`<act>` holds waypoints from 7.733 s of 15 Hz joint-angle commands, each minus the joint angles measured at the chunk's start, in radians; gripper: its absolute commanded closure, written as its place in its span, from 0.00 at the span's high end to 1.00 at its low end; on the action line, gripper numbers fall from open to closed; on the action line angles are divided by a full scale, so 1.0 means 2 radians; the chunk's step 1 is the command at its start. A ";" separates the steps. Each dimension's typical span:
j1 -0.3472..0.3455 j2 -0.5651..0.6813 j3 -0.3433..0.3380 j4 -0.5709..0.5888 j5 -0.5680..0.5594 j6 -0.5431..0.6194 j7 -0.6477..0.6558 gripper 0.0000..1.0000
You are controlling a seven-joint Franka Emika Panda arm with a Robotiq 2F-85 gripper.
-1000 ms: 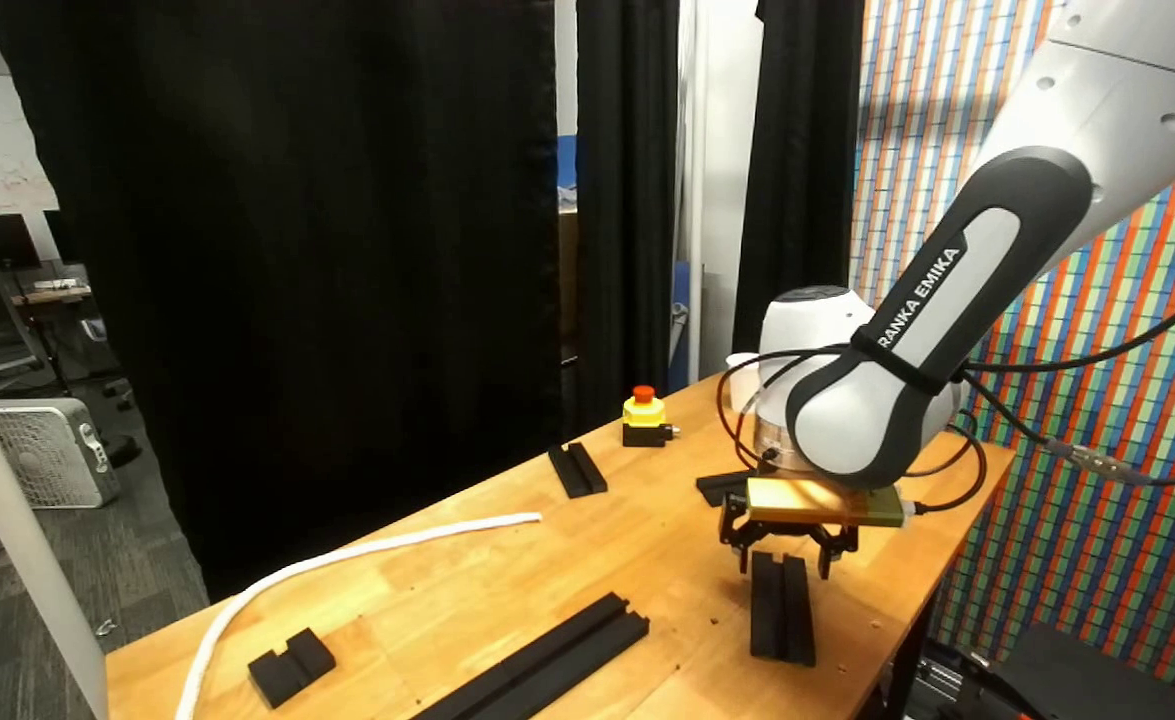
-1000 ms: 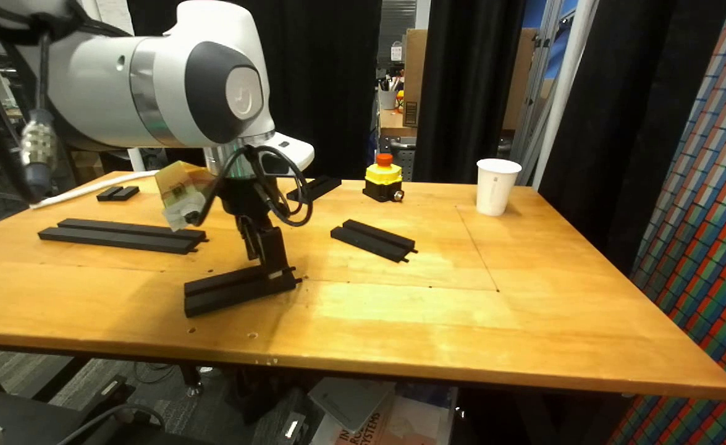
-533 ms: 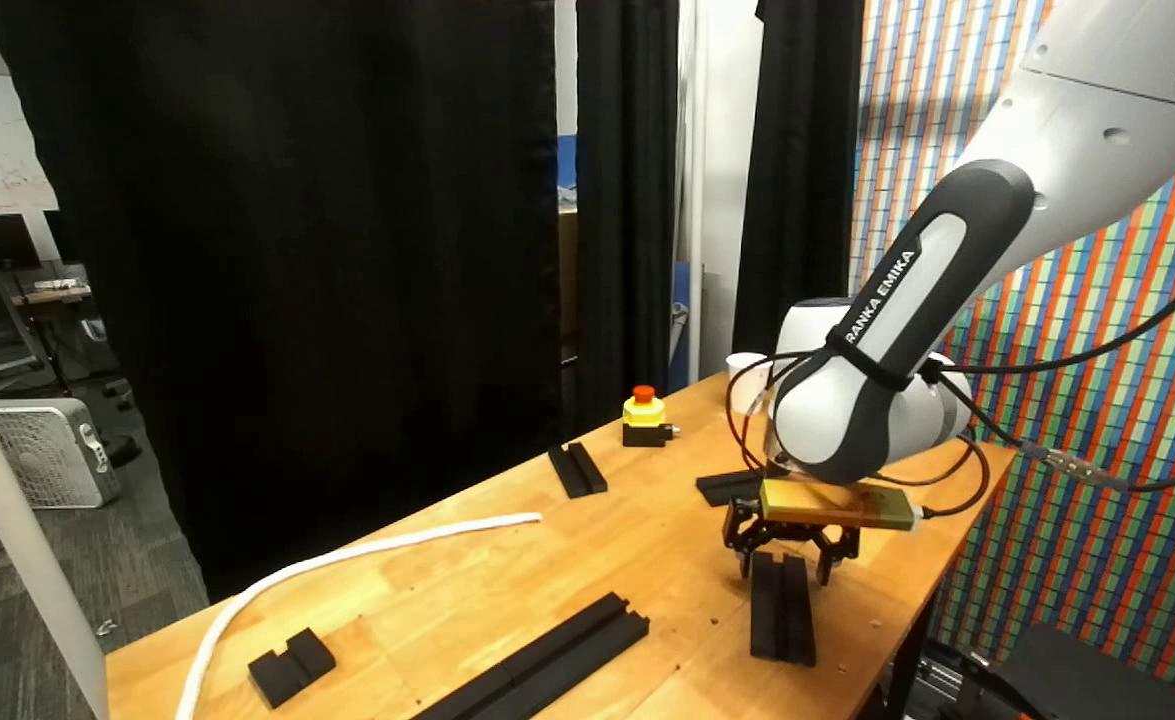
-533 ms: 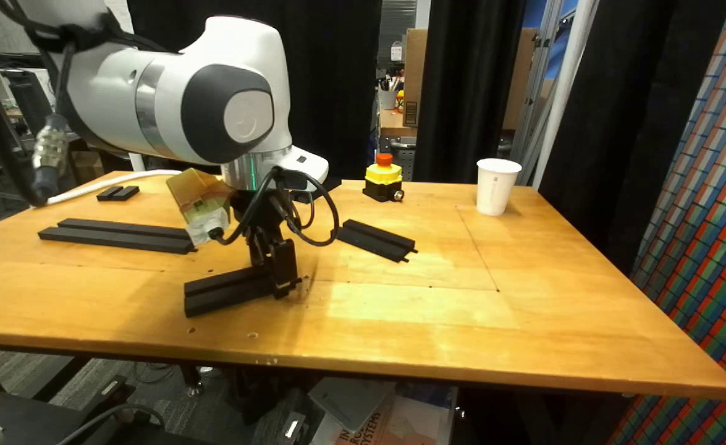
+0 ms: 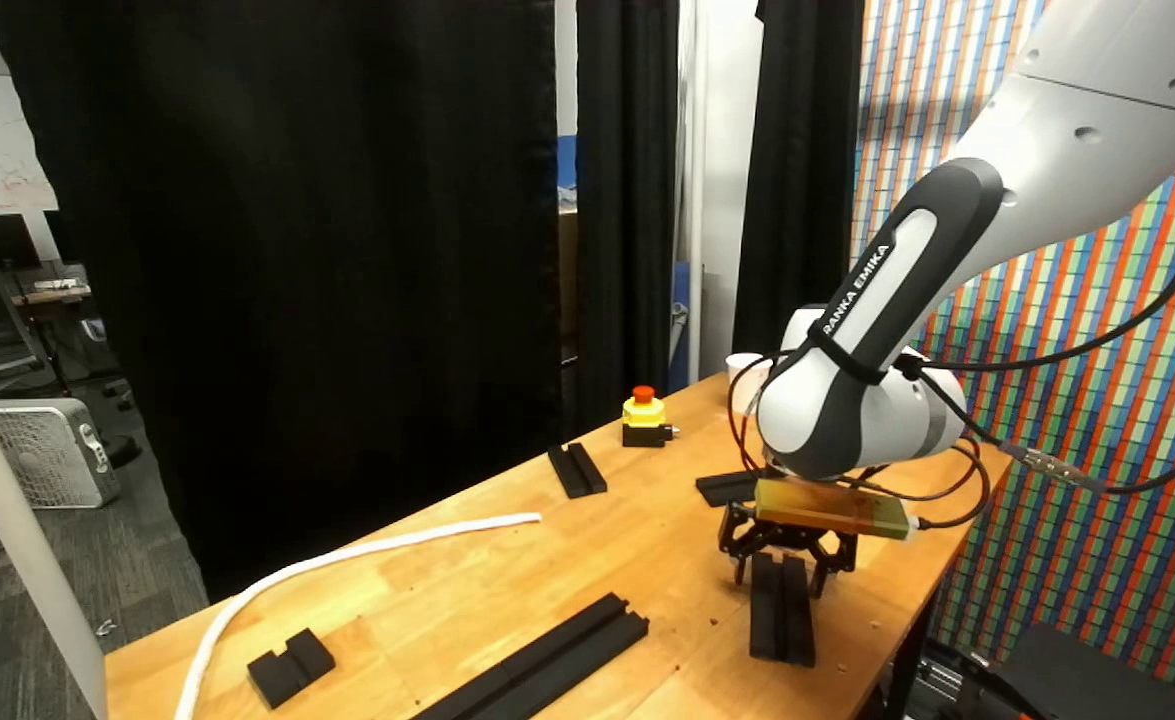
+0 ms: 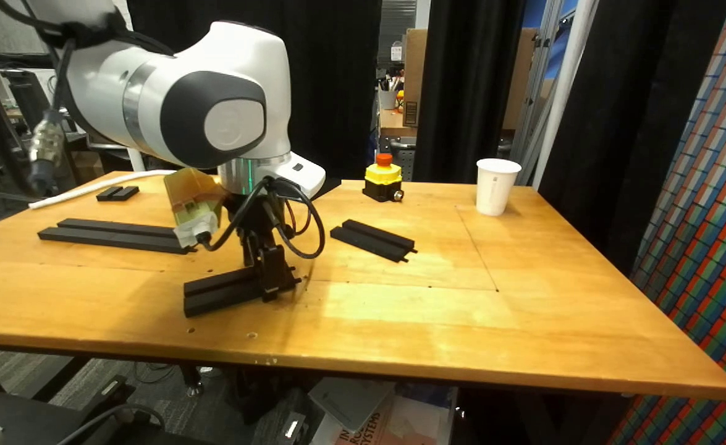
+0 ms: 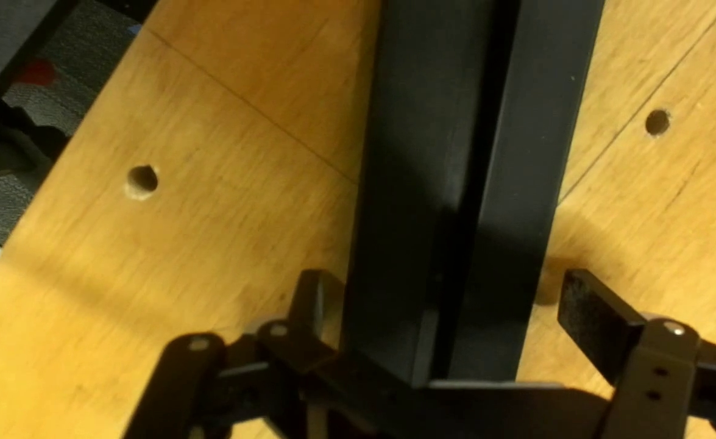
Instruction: Connect the four black pieces together
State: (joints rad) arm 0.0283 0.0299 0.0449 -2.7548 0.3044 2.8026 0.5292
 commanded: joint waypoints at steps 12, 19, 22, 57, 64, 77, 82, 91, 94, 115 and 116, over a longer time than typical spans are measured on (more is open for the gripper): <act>0.024 -0.006 0.019 0.049 0.041 -0.080 0.099 0.46; 0.028 0.010 0.021 0.091 0.070 -0.096 0.206 0.46; 0.032 0.025 0.024 0.110 0.076 -0.085 0.248 0.46; 0.049 0.072 -0.003 0.172 -0.080 -0.121 0.456 0.46; 0.058 0.087 -0.005 0.179 -0.083 -0.120 0.469 0.46; 0.063 0.080 -0.007 0.177 -0.097 -0.123 0.481 0.46; 0.064 0.076 -0.007 0.174 -0.105 -0.120 0.489 0.46; 0.064 0.077 -0.008 0.170 -0.107 -0.114 0.493 0.46; 0.063 0.080 -0.005 0.173 -0.102 -0.116 0.485 0.46; 0.086 0.089 -0.009 0.155 -0.160 -0.068 0.575 0.46; 0.086 0.090 -0.009 0.152 -0.160 -0.062 0.577 0.46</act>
State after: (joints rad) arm 0.1806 0.2102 0.0409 -2.4327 0.0137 2.6254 1.6304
